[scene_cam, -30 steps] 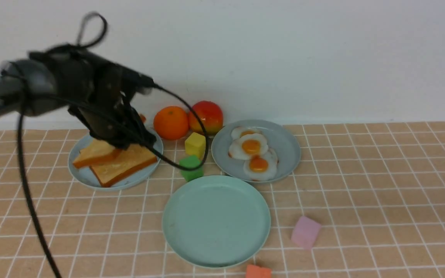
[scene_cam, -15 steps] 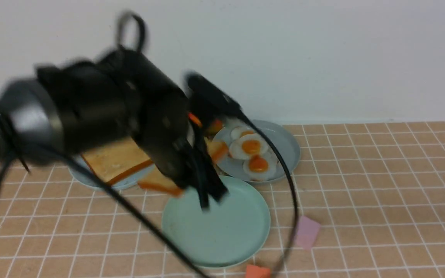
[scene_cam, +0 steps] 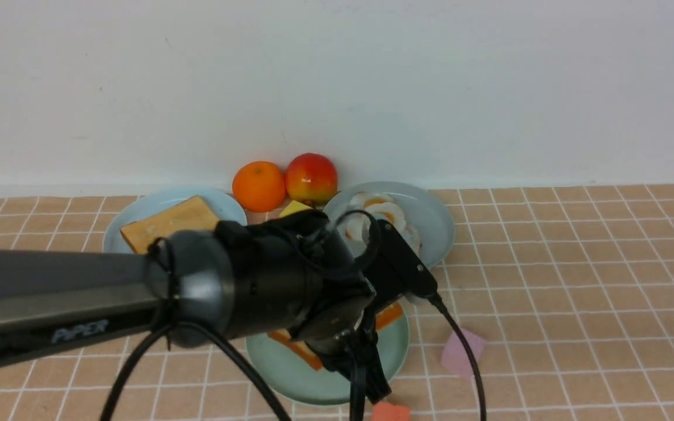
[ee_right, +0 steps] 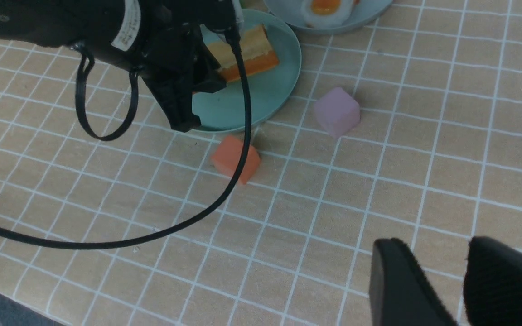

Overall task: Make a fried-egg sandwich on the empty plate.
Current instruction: Use the left arm to put a slice of bread into the empty plate in the middle

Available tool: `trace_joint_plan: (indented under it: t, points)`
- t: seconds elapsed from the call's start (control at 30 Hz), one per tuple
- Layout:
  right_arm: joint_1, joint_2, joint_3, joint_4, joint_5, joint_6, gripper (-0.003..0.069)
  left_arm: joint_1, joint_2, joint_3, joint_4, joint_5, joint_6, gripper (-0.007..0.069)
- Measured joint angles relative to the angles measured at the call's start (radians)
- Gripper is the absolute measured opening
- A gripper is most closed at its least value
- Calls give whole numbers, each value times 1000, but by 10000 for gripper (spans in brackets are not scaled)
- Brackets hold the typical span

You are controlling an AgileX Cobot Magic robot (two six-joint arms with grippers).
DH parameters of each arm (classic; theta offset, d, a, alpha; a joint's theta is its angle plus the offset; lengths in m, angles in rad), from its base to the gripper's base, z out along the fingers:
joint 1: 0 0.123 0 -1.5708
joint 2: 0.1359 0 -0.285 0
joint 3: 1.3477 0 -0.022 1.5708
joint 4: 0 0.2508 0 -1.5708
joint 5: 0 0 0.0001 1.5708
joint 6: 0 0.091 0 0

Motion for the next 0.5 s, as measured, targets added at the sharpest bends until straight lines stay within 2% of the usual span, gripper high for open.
trace_joint_plan:
  t: [0.17,0.27,0.37,0.4,0.47,0.5]
  points:
    - [0,0,0,-1,2,0,239,0,15,0,7,1,0,132]
    - [0,19,0,-20,-7,0,249,0,15,0,12,3,-1,216]
    - [0,77,0,-27,-26,4,277,0,12,0,11,13,-18,348]
    - [0,83,0,-27,-27,4,279,0,11,0,11,13,-18,357]
    - [0,151,0,-25,-49,5,309,0,-7,0,1,12,-45,470]
    - [0,172,0,-23,-58,5,319,0,-16,0,-1,13,-56,501]
